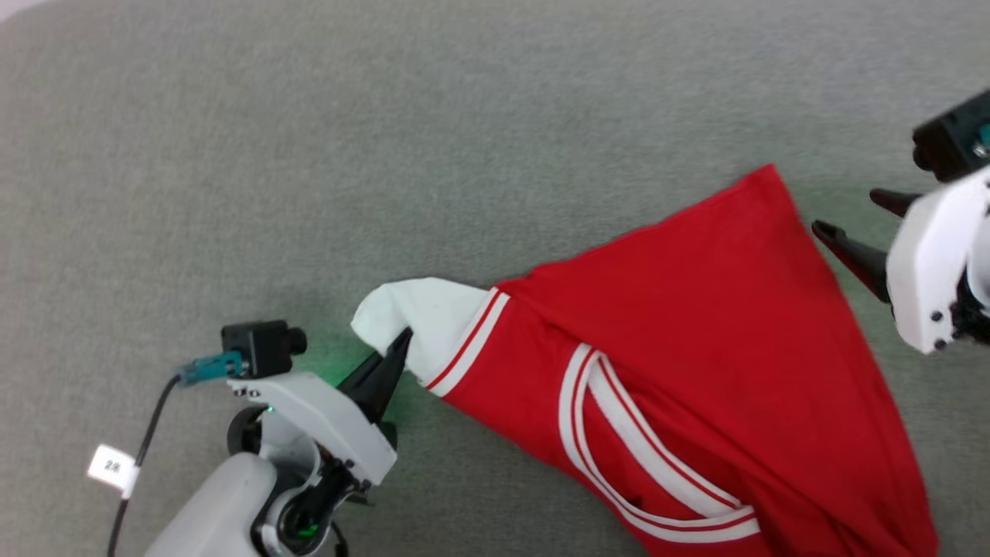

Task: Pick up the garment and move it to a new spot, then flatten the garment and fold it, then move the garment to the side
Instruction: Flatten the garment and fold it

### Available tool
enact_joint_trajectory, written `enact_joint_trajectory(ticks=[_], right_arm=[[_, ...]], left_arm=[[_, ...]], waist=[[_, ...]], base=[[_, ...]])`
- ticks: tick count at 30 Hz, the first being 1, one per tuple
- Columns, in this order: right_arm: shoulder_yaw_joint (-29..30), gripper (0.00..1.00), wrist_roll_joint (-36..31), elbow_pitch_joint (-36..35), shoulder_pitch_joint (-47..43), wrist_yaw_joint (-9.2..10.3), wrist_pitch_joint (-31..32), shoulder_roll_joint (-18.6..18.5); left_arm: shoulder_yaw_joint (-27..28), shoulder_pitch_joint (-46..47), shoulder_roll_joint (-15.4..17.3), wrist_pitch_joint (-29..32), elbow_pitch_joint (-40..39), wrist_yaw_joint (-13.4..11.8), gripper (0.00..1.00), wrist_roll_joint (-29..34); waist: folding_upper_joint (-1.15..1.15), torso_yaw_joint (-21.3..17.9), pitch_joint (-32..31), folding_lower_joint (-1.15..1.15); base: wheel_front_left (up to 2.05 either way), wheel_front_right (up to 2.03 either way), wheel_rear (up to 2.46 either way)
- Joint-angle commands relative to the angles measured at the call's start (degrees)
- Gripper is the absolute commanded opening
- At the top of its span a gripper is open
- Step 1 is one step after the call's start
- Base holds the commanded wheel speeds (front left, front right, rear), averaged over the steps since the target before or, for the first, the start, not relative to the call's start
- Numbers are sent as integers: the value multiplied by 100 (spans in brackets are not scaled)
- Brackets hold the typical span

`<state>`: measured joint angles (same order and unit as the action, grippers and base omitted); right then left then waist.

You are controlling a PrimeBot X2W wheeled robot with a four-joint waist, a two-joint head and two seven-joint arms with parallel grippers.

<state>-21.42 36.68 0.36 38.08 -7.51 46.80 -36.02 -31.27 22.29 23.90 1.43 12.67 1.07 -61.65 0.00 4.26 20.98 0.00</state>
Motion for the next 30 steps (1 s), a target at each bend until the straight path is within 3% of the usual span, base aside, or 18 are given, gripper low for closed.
enact_joint_trajectory(ticks=[1, 12, 13, 15, 23, 30], right_arm=[[-144, 100, -61, 167, 168, 4, -58, 12], [-1366, 100, 148, 1638, 933, 5, -362, -63], [-1470, 86, 194, 1713, 928, 5, -396, -79], [-1652, 0, 319, 1844, 916, 4, -430, -107], [-1659, 0, 572, 2200, 1089, 5, -994, -90], [-886, 0, 745, 2863, 1463, 6, -1838, 118]], left_arm=[[-17, 94, -55, -17, 43, 51, 0, 31], [-182, 430, -362, -107, 544, 255, 0, 100], [-189, 442, -376, -120, 586, 263, 0, 99], [-192, 444, -382, -142, 649, 293, 0, 86], [-112, 334, -355, -246, 662, 432, 0, -98], [130, 463, -60, -211, 239, 541, 0, -334]], waist=[[0, 305, 309, 0], [0, 609, 611, 0], [0, 619, 600, 0], [0, 628, 568, 0], [0, 587, 268, 0], [0, 429, -101, 0]], base=[[0, 0, 0], [0, 0, 0], [0, 0, 0], [0, 0, 0], [0, 0, 0], [0, 0, 0]])
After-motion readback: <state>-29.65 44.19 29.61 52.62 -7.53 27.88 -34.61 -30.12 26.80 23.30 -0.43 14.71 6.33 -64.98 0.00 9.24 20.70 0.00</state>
